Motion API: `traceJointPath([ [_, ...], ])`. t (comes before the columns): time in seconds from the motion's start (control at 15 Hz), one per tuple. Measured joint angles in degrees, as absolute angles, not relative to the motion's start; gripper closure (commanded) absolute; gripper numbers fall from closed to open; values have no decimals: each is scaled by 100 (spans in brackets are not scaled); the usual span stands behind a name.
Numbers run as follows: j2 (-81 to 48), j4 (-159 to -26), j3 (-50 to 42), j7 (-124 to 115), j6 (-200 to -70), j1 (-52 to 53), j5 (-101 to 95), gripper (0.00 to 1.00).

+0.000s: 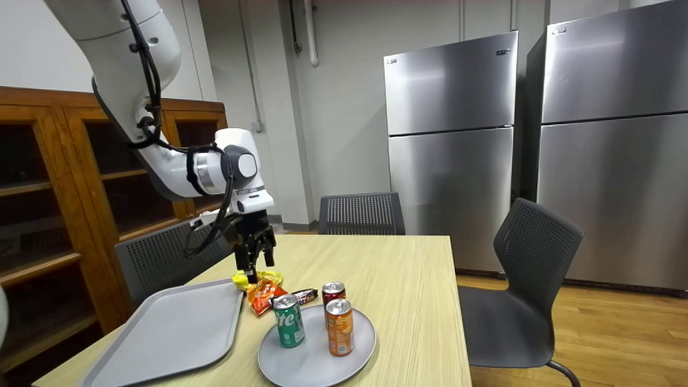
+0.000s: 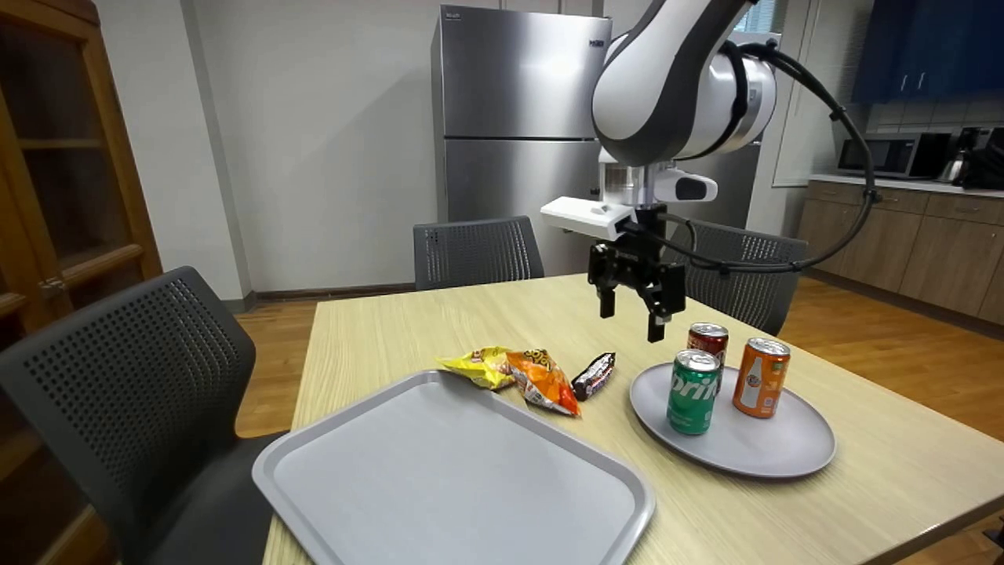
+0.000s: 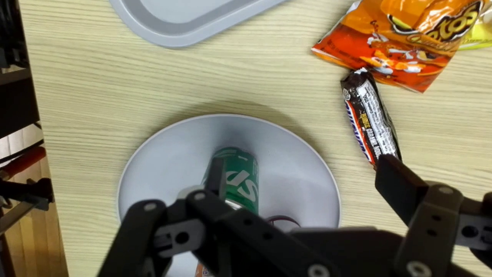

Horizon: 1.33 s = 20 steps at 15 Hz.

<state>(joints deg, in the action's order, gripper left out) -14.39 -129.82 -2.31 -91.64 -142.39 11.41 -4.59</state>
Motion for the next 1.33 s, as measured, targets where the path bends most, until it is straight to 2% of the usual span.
traceJointPath([
  [1.33, -1021, -13969, -368, -9173, -14438, 725, -336, 0],
])
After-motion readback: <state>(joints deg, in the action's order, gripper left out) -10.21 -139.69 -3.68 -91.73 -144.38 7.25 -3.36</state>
